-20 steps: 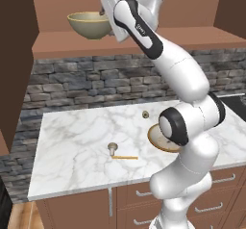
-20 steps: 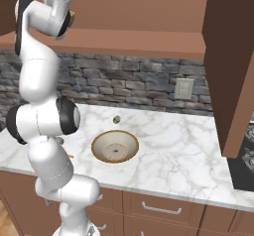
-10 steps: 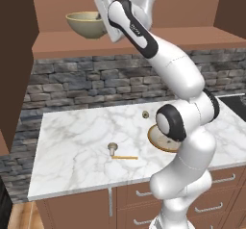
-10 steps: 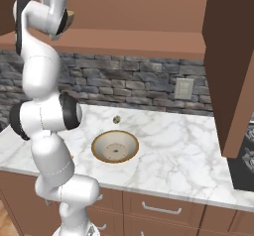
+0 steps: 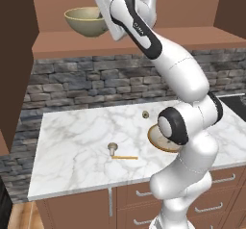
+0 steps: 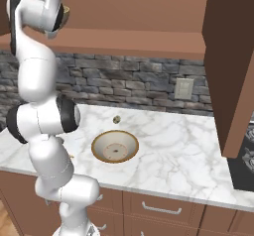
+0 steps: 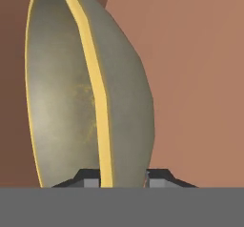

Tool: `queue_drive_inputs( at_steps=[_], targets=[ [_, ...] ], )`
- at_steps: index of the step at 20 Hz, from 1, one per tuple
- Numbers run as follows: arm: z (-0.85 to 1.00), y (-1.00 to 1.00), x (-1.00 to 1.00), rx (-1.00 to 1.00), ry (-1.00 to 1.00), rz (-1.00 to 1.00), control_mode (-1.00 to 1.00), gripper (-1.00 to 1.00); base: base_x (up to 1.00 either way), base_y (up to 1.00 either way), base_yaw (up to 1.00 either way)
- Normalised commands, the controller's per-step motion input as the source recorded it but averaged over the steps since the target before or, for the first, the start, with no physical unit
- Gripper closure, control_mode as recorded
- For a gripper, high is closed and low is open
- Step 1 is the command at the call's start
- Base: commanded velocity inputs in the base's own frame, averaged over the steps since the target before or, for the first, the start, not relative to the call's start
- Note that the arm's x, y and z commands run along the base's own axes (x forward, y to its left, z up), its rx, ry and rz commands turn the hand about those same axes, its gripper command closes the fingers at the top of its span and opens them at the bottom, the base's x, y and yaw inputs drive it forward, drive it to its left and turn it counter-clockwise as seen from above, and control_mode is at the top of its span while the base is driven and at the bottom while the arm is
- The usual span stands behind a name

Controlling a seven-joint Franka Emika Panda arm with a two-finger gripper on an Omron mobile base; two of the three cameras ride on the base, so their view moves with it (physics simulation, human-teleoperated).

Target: Pick both bowls and place them on the counter. Then place the mushroom in one bowl and place the cream cheese stick in the other bowl.

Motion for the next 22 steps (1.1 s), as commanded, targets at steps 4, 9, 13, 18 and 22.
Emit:
queue_drive_inputs(
  at_steps=[4,9,13,18,22],
  targets=[
    [-0.16,-0.02,-0.91,0.0,-0.13,0.0,-1.0,1.0,0.0,0.0,0.0],
    [-0.19,-0.17,-1.0,0.0,-0.14,-0.02,-1.0,1.0,0.0,0.0,0.0],
    [-0.27,-0.27,-1.0,0.01,-0.07,-0.02,-1.0,1.0,0.0,0.0,0.0],
    [-0.35,-0.33,-1.0,0.0,-0.01,0.0,-1.0,1.0,0.0,0.0,0.0],
    [-0.44,-0.31,-1.0,0.0,0.0,0.0,-1.0,1.0,0.0,0.0,0.0]
  ],
)
